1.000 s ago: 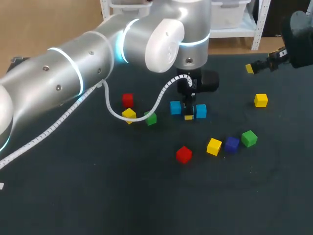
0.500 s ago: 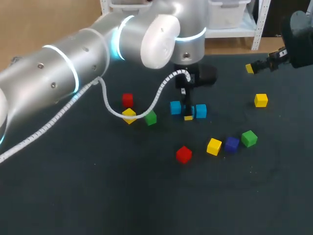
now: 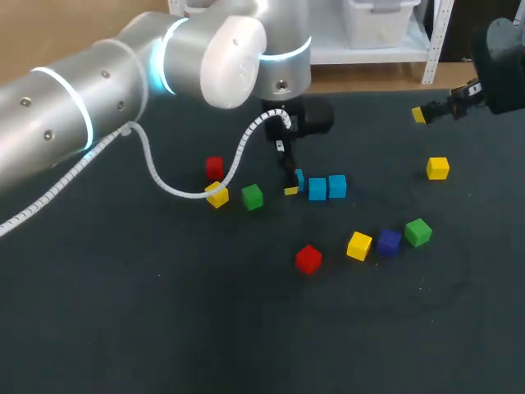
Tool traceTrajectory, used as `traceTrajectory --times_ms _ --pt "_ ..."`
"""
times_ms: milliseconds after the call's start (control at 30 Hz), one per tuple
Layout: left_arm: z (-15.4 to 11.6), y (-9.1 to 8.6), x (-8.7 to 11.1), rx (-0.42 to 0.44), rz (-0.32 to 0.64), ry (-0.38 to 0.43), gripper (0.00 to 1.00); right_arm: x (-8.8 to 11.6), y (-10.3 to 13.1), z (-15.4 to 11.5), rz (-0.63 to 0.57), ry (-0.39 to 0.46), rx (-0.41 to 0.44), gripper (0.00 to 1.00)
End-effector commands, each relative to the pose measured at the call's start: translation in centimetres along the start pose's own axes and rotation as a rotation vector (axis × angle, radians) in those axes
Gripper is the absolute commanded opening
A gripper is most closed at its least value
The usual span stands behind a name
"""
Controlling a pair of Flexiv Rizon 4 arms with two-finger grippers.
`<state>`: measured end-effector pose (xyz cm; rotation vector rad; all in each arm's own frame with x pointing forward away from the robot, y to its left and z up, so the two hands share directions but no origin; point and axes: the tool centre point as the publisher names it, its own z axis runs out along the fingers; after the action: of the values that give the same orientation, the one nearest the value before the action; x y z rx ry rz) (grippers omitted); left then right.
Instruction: Place the blue cubes, place green cubes on the blue cubes, place the yellow cubes on the green cubes, then place the red cubes on the yellow cubes, and place purple cube on the red cubes.
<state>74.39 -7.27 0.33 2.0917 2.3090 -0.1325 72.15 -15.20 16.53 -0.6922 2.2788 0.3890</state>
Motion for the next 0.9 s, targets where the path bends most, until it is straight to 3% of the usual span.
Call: traceTrajectory --times_ms 33,167,267,400,467,633,733,900 --pt "0.41 -0.18 0.09 -0.001 0.002 -0.009 1.00 0.07 0.17 0.00 0.001 -0.002 0.008 1.00" --pt "0.48 -0.16 -0.12 0.003 0.007 -0.015 0.77 0.07 0.17 0.00 0.001 -0.002 0.008 1.00" --pt "0.53 -0.09 -0.25 0.005 0.008 -0.013 0.50 0.07 0.17 0.00 0.001 -0.002 0.008 1.00" --pt "0.81 -0.01 -0.31 0.013 0.004 -0.001 0.40 0.07 0.17 0.00 0.001 -0.002 0.008 1.00" --pt "0.89 -0.05 -0.30 0.017 0.003 0.003 0.24 0.07 0.17 0.00 0.001 -0.002 0.008 1.00" --pt "1.02 -0.29 -0.23 0.025 0.004 0.005 0.15 0.07 0.17 0.00 0.001 -0.002 0.008 1.00" --pt "1.02 -0.38 -0.15 0.026 0.004 0.006 0.00 0.07 0.17 0.00 0.001 -0.002 0.008 1.00" --pt "0.66 -0.60 0.00 0.017 0.017 0.007 0.00 0.07 0.17 0.00 0.001 -0.002 0.008 1.00"
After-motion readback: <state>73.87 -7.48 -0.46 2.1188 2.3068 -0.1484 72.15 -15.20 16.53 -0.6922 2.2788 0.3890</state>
